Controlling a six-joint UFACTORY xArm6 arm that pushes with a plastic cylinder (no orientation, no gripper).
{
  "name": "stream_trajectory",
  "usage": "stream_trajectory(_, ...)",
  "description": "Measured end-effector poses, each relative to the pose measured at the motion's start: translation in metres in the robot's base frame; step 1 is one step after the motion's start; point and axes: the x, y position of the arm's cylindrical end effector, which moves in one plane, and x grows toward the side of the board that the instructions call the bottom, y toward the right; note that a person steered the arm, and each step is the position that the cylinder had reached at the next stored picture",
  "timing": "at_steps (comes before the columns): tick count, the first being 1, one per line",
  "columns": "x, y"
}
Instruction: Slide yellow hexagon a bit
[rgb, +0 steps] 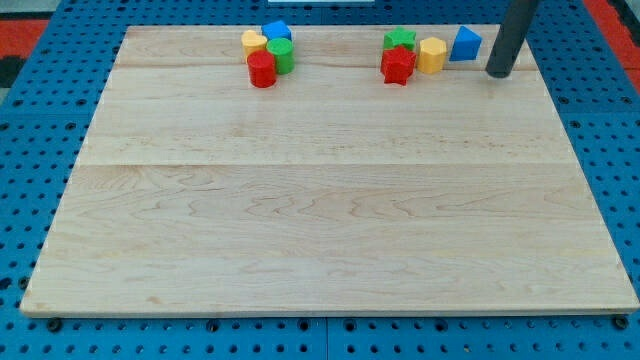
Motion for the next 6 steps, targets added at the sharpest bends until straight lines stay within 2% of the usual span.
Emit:
stream_trajectory(3, -0.004, 0.013)
stream_trajectory(4, -0.038, 0.053)
stream_trajectory(5, -0.082, 0.052)
stream_trajectory(6, -0.084, 0.016)
